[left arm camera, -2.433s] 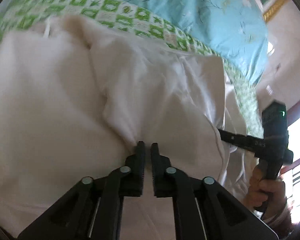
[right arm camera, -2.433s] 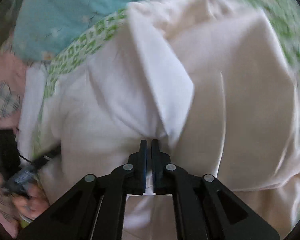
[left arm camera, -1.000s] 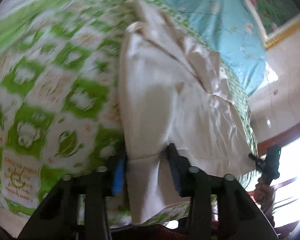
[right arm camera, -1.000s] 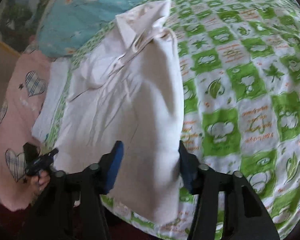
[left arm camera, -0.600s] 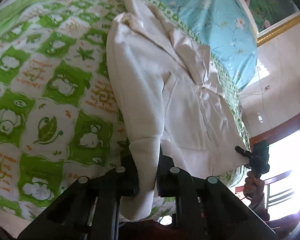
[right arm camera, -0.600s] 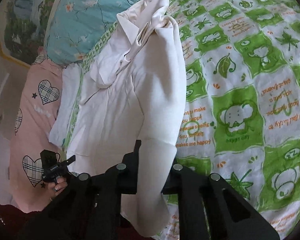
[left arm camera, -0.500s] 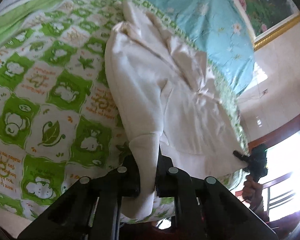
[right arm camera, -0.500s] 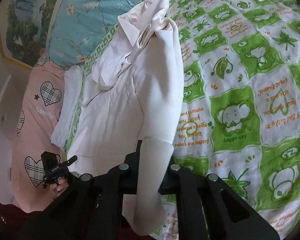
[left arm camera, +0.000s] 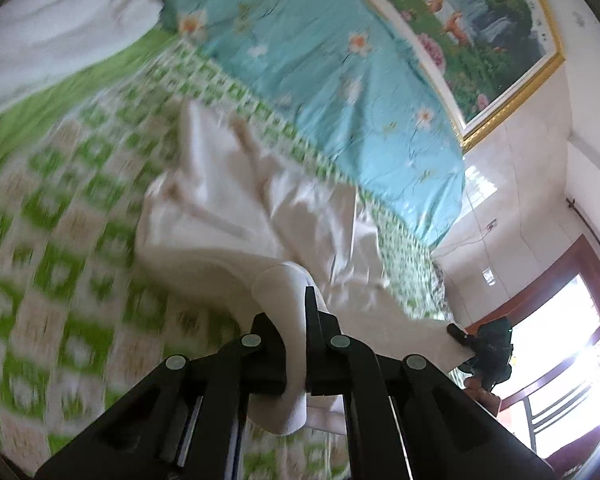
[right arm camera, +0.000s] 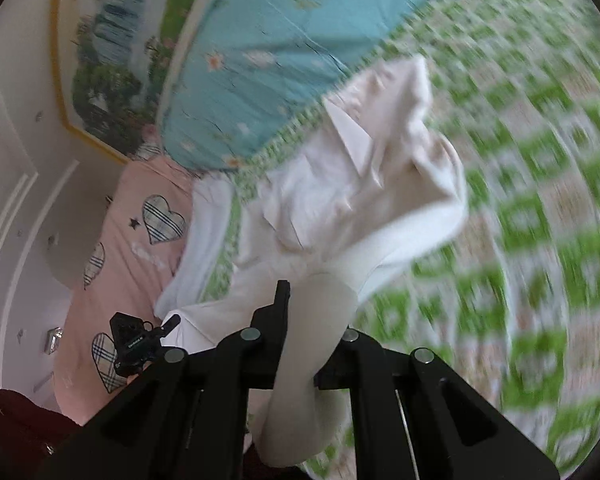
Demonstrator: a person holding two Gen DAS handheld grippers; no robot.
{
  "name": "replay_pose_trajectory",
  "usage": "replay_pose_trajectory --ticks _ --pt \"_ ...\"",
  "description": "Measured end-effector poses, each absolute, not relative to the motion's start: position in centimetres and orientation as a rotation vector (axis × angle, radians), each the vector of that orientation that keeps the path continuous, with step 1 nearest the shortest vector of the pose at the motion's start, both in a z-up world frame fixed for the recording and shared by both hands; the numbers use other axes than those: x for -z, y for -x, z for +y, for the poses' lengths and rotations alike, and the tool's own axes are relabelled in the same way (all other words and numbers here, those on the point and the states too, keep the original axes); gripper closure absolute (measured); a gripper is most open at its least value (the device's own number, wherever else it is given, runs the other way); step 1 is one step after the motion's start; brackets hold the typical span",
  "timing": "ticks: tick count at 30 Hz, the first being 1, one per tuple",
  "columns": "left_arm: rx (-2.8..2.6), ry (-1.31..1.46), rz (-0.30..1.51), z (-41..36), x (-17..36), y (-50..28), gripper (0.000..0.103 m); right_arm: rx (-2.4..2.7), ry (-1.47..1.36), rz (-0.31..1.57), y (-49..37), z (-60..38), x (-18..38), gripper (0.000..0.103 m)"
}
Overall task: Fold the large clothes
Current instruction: 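Grasp the jacket hem with both grippers and lift it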
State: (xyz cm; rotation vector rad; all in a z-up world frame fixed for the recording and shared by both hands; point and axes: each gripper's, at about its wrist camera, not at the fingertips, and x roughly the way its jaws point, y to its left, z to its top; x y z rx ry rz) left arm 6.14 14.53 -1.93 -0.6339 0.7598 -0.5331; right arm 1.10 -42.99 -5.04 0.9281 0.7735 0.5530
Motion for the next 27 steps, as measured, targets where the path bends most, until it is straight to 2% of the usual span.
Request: replay_pose_trajectory --ticks 7,13,16,20,23,24,25,26,27 --pt "0.497 0.601 0.68 13.5 -0.9 -14.1 0.1 -0.505 -0.883 0.745 -9.4 -43.8 2.4 0.094" --pt "0.416 0.597 0.701 12.3 -0.3 -23.5 0.1 -0.381 -0.867 0.794 -18.2 -44.8 4.0 0.094" --pt "0.363 0.588 0.736 11.5 1.2 -28.3 0.1 -0.342 -0.879 0.814 -22.6 -45.1 5.7 0.094" --pt "0.273 0.565 0.86 11.0 6.1 -33.8 0.099 -0.294 -0.945 0.942 -28.0 -45.0 10.5 0.09" --pt "0.261 0.571 0.921 11.1 8.5 -35.3 0.096 -0.268 -0.987 1.012 -29.8 -44.8 13.4 0.086" --pt "0.266 0.583 0.921 11.3 8.8 -35.2 0.093 -0.27 -1.01 1.021 -29.9 -44.9 13.9 0.085" --pt "0.268 0.587 0.917 11.5 8.9 -35.0 0.091 -0.276 -1.028 1.014 -29.8 -45.1 14.0 0.084" --pt "0.26 0.587 0.909 11.8 8.6 -34.5 0.088 -0.283 -1.046 1.001 -29.5 -45.5 13.7 0.076" --pt "0.253 0.585 0.903 11.9 8.3 -34.0 0.078 -0.282 -1.056 0.988 -29.2 -45.8 13.5 0.058"
